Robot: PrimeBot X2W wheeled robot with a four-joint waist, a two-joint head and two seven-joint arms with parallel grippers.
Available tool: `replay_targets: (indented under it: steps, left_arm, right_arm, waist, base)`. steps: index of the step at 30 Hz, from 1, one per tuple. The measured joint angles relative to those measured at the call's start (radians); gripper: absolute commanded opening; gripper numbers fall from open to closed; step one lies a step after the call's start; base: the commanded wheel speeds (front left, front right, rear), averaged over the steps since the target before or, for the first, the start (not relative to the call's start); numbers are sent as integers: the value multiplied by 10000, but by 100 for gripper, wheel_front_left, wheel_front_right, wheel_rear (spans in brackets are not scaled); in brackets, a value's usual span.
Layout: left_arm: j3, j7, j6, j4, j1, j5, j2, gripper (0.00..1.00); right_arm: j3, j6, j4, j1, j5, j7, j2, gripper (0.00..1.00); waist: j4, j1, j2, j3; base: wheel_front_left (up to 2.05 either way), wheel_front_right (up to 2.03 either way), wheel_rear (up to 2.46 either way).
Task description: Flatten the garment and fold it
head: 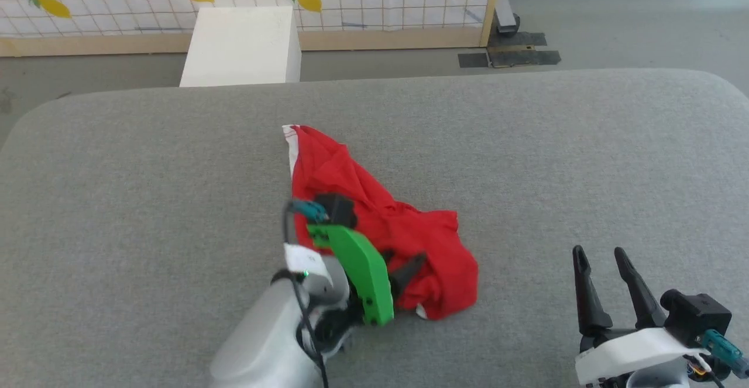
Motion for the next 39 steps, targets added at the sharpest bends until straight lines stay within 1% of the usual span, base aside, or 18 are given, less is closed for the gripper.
replay_targets:
  steps: [4,6,8,9,11,12,14,17,18,21,24,27,31,35,37,39]
  left_arm:
    - [928,-368,332,-1174,-48,-560,94,100]
    - [1461,-849,522,-1712,-52,-610,240,100]
    - [2017,-1714,742,-2224,-12,-443,583,100]
    - [2190,-2176,794,-2374,5,-249,786,100]
    - [2479,-3342,817,-2650,180,510,1327,100]
    - [2673,-4002,965,-2709,380,817,1463,100]
    - [2763,-4966,1118,-2744,840,1423,1720,100]
    - [2732,-6305,1383,-2742,1636,2243,1827,100]
    - [2665,-6569,1450,-2721,1879,2573,1902,100]
    - [2652,-6957,1708,-2729,2452,3003,1908,100]
    - [2656,-7049,1825,-2794,2915,3252,1755,100]
    - [2677,-7072,1893,-2901,3186,3287,1563,100]
    - [2750,-7085,1891,-3106,3246,3290,1317,100]
    - [2750,-7095,1797,-3143,3218,3312,1043,100]
    - [2757,-7095,1755,-3175,3166,3313,934,100]
    - [2786,-7097,1685,-3229,3102,3317,842,100]
  right_arm:
    - [40,0,29,43,2,-6,6,100]
    - [90,0,48,44,50,-17,2,100]
    - [136,0,63,48,75,-25,6,100]
    - [163,0,69,48,77,-25,8,100]
    - [190,0,98,50,138,-27,6,100]
    - [207,0,105,51,167,-25,6,100]
    - [221,0,157,54,190,-4,6,100]
    - [259,0,295,67,263,236,6,100]
    - [272,0,334,67,267,330,6,100]
    - [385,0,443,60,280,750,6,100]
    - [384,0,782,-153,345,1689,15,100]
    - [295,-2,999,-894,284,2821,0,100]
    - [495,-2,1321,-2582,-366,4951,2,100]
    - [826,0,2046,-4058,-953,7152,12,100]
    - [995,0,2420,-4406,-1342,7820,-86,100]
    - [1081,0,2725,-4593,-1448,8090,-180,100]
  waist:
    - [288,0,0,-121]
    - [433,0,0,-188]
    - [586,0,0,-274]
    - [645,0,0,-304]
    - [782,0,0,-375]
    - [844,0,0,-406]
    - [946,0,0,-445]
    - [1072,0,0,-478]
    - [1103,0,0,-469]
    - [1137,0,0,-395]
    - [1125,0,0,-278]
    - [1123,0,0,-158]
    - [1138,0,0,52]
    - [1293,1,0,279]
    - [1447,0,0,366]
    - [1636,0,0,482]
  base:
    - [0,0,0]
    - [0,0,0]
    - [0,0,0]
    - [0,0,0]
    - [0,0,0]
    - [0,0,0]
    - [0,0,0]
    - [0,0,0]
    - [0,0,0]
    - [0,0,0]
    - [0,0,0]
    - [0,0,0]
    - [0,0,0]
    - [0,0,0]
    - [0,0,0]
    - [0,0,0]
